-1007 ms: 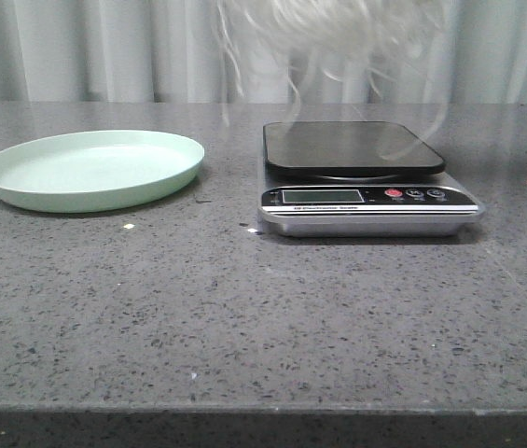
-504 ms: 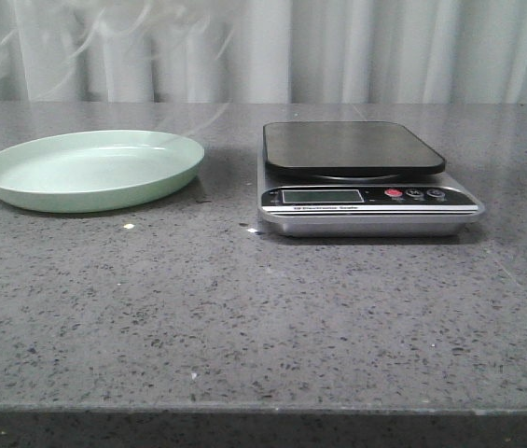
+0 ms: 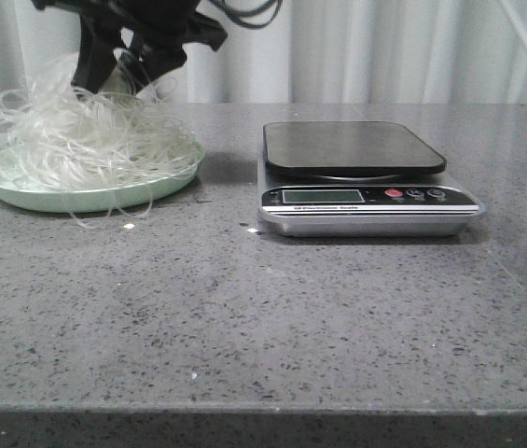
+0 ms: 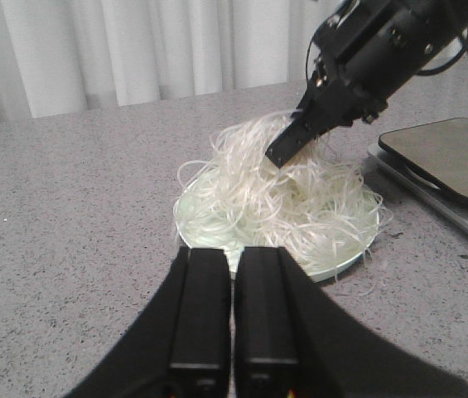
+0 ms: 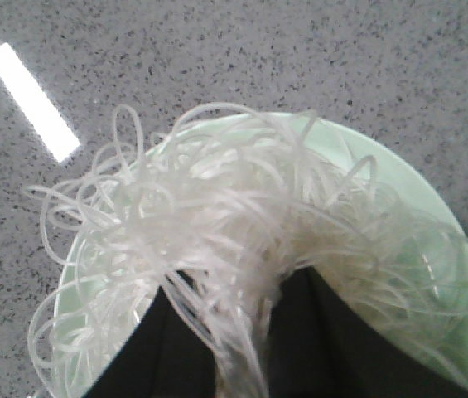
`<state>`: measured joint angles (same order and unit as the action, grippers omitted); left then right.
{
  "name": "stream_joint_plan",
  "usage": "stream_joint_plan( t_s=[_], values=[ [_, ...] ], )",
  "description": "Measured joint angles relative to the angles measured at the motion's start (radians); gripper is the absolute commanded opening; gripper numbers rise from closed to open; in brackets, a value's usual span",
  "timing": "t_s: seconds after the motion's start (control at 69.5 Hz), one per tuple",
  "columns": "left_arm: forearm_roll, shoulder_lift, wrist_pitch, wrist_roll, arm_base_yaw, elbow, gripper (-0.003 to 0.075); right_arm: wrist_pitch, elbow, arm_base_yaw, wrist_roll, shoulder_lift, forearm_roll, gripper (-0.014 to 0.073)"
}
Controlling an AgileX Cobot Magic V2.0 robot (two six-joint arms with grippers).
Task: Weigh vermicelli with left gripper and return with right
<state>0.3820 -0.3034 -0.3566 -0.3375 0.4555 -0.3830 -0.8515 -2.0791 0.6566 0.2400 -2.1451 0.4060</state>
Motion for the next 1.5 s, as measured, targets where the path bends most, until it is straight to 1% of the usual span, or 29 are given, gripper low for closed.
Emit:
stream_joint_plan(
  t_s=[0.216, 0.259, 0.273, 0.288, 0.302, 0.317, 0.331, 0.374, 0.417, 0.432, 0.446, 0.489, 0.504, 0.547, 0.604, 0.906, 1.079, 1.165, 1.223, 1.237, 1.252, 1.266, 1.281, 1.353, 1.381, 1.396, 1.496],
  values=[
    [0.000, 0.000, 0.000, 0.000, 0.000, 0.000, 0.0137, -0.002, 0.000, 0.000, 0.000, -0.001, 0.000, 0.0159],
    [0.000, 0.000, 0.000, 0.000, 0.000, 0.000, 0.0137, -0.002, 0.000, 0.000, 0.000, -0.001, 0.000, 0.0197],
    [0.000, 0.000, 0.000, 0.000, 0.000, 0.000, 0.0137, -0.002, 0.000, 0.000, 0.000, -0.001, 0.000, 0.0197],
    [0.000, 0.000, 0.000, 0.000, 0.000, 0.000, 0.0137, -0.002, 0.000, 0.000, 0.000, -0.001, 0.000, 0.0227],
    [0.000, 0.000, 0.000, 0.000, 0.000, 0.000, 0.0137, -0.002, 0.000, 0.000, 0.000, -0.001, 0.000, 0.0227],
    [0.000, 0.000, 0.000, 0.000, 0.000, 0.000, 0.0137, -0.002, 0.000, 0.000, 0.000, -0.001, 0.000, 0.0265],
    [0.000, 0.000, 0.000, 0.000, 0.000, 0.000, 0.0137, -0.002, 0.000, 0.000, 0.000, -0.001, 0.000, 0.0274],
    [0.000, 0.000, 0.000, 0.000, 0.000, 0.000, 0.0137, -0.002, 0.000, 0.000, 0.000, -0.001, 0.000, 0.0349],
    [0.000, 0.000, 0.000, 0.000, 0.000, 0.000, 0.0137, -0.002, 0.000, 0.000, 0.000, -0.001, 0.000, 0.0390],
    [0.000, 0.000, 0.000, 0.000, 0.000, 0.000, 0.0137, -0.002, 0.000, 0.000, 0.000, -0.001, 0.000, 0.0427],
    [0.000, 0.000, 0.000, 0.000, 0.000, 0.000, 0.0137, -0.002, 0.000, 0.000, 0.000, -0.001, 0.000, 0.0427],
    [0.000, 0.000, 0.000, 0.000, 0.000, 0.000, 0.0137, -0.002, 0.000, 0.000, 0.000, -0.001, 0.000, 0.0486],
    [0.000, 0.000, 0.000, 0.000, 0.000, 0.000, 0.0137, -0.002, 0.000, 0.000, 0.000, -0.001, 0.000, 0.0486],
    [0.000, 0.000, 0.000, 0.000, 0.000, 0.000, 0.0137, -0.002, 0.000, 0.000, 0.000, -0.001, 0.000, 0.0522],
    [0.000, 0.000, 0.000, 0.000, 0.000, 0.000, 0.0137, -0.002, 0.000, 0.000, 0.000, -0.001, 0.002, 0.0530],
    [0.000, 0.000, 0.000, 0.000, 0.000, 0.000, 0.0137, -0.023, 0.000, -0.002, 0.000, 0.065, -0.009, 0.0529],
    [0.000, 0.000, 0.000, 0.000, 0.000, 0.000, 0.0137, -0.058, 0.000, -0.038, 0.000, 0.140, -0.013, 0.0520],
    [0.000, 0.000, 0.000, 0.000, 0.000, 0.000, 0.0137, -0.079, 0.000, -0.069, 0.000, 0.187, -0.017, 0.0433],
    [0.000, 0.000, 0.000, 0.000, 0.000, 0.000, 0.0137, -0.099, 0.000, -0.096, 0.000, 0.217, -0.029, 0.0332],
    [0.000, 0.000, 0.000, 0.000, 0.000, 0.000, 0.0137, -0.099, 0.000, -0.096, 0.000, 0.219, -0.030, 0.0320],
    [0.000, 0.000, 0.000, 0.000, 0.000, 0.000, 0.0137, -0.107, 0.000, -0.104, 0.000, 0.229, -0.038, 0.0284],
    [0.000, 0.000, 0.000, 0.000, 0.000, 0.000, 0.0137, -0.112, 0.000, -0.110, 0.000, 0.232, -0.038, 0.0273],
    [0.000, 0.000, 0.000, 0.000, 0.000, 0.000, 0.0137, -0.118, 0.000, -0.118, 0.000, 0.241, -0.046, 0.0239],
    [0.000, 0.000, 0.000, 0.000, 0.000, 0.000, 0.0137, -0.137, 0.000, -0.142, 0.000, 0.266, -0.070, 0.0144],
    [0.000, 0.000, 0.000, 0.000, 0.000, 0.000, 0.0137, -0.147, 0.000, -0.157, 0.000, 0.275, -0.081, 0.0143],
    [0.000, 0.000, 0.000, 0.000, 0.000, 0.000, 0.0137, -0.154, 0.000, -0.163, 0.000, 0.280, -0.087, 0.0160],
    [0.000, 0.000, 0.000, 0.000, 0.000, 0.000, 0.0137, -0.171, 0.002, -0.201, 0.000, 0.309, -0.122, 0.0153]
  ],
)
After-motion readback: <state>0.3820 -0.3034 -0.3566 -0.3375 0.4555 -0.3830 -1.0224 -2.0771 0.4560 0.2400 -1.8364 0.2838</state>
